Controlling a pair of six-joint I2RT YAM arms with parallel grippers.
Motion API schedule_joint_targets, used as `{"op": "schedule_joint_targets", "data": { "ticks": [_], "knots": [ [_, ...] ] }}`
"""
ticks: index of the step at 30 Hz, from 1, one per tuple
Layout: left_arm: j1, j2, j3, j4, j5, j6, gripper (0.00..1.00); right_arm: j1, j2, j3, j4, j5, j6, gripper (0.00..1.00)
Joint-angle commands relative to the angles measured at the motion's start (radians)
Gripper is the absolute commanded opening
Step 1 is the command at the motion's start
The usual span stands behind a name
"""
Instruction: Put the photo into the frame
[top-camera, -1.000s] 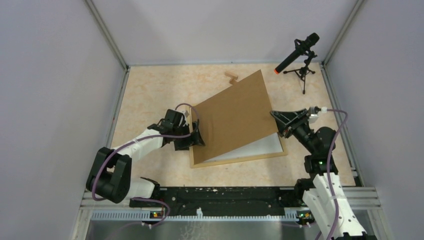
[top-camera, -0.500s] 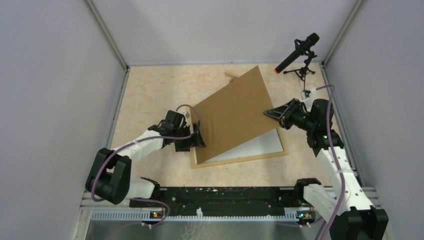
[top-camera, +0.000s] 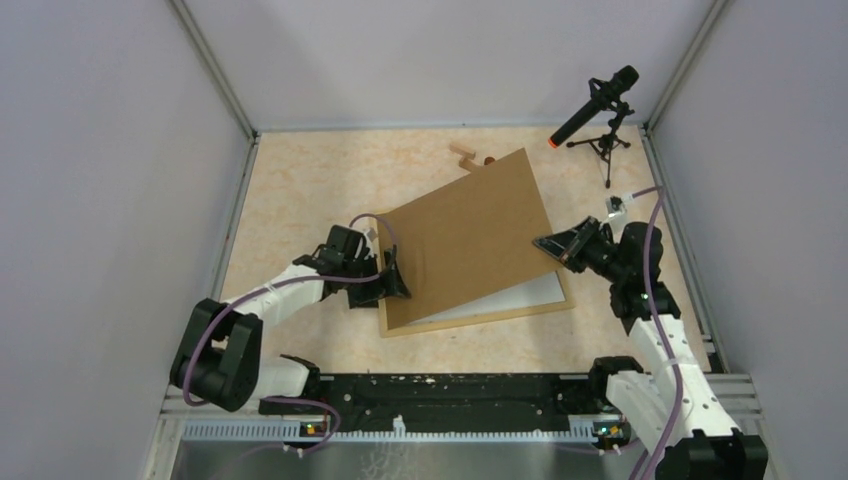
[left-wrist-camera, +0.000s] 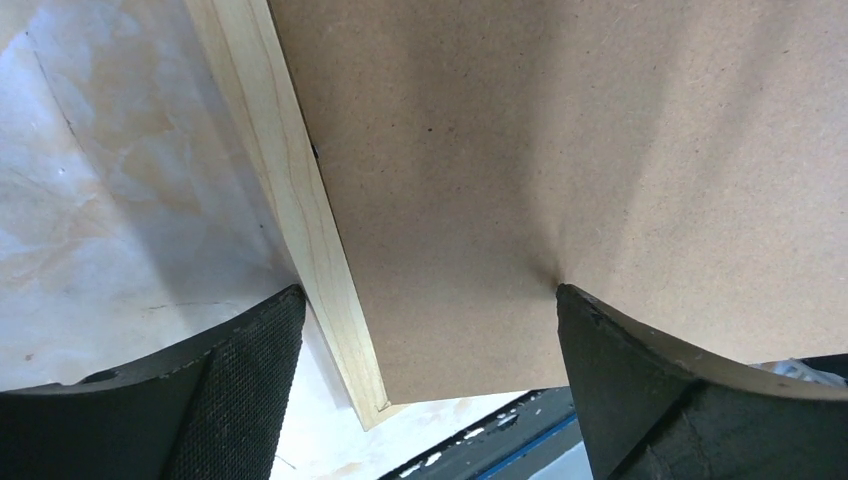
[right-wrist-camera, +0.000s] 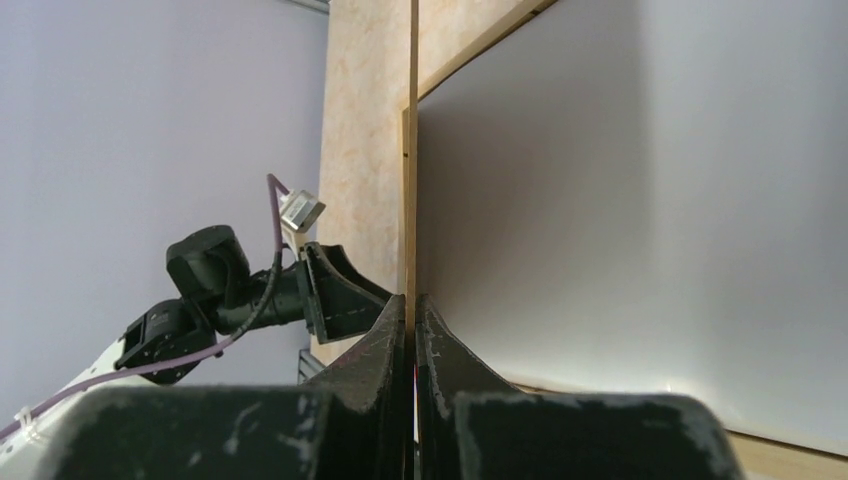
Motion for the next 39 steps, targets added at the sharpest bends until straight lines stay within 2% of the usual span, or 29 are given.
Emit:
{"op": "schedule_joint_targets", "data": {
  "ticks": [1,7,11,14,20,26,29,39],
  "knots": [
    [0.033,-0.044,-0.035,0.089,0.121,-0.028,0.99,-0.001,-0.011,-0.009,0.132,-0.017,-0.012,0.00],
    [0.083,-0.064,-0.079,0.137,0.194,-0.045,0.99,-0.013,0.048,-0.028,0.199,-0.126,-0.024,0.00],
    [0.088,-0.061,-0.080,0.126,0.195,-0.039,0.99,-0.092,0.062,0.029,0.169,-0.205,-0.003,0.00],
    [0.091,-0.064,-0.081,0.128,0.190,-0.039,0.99,-0.119,0.064,0.019,0.252,-0.250,0.066,0.00],
    [0.091,-0.065,-0.082,0.125,0.192,-0.037,0.99,-0.126,0.090,-0.037,0.352,-0.271,0.104,0.00],
    [0.092,-0.074,-0.082,0.130,0.203,-0.034,0.99,-0.126,0.113,-0.021,0.301,-0.322,0.005,0.00],
    [0.093,-0.071,-0.084,0.148,0.222,-0.039,0.99,-0.126,0.105,-0.026,0.229,-0.303,-0.041,0.00],
    [0.095,-0.072,-0.097,0.146,0.216,-0.039,0.99,-0.134,0.104,-0.010,0.270,-0.201,0.009,0.00]
  ]
}}
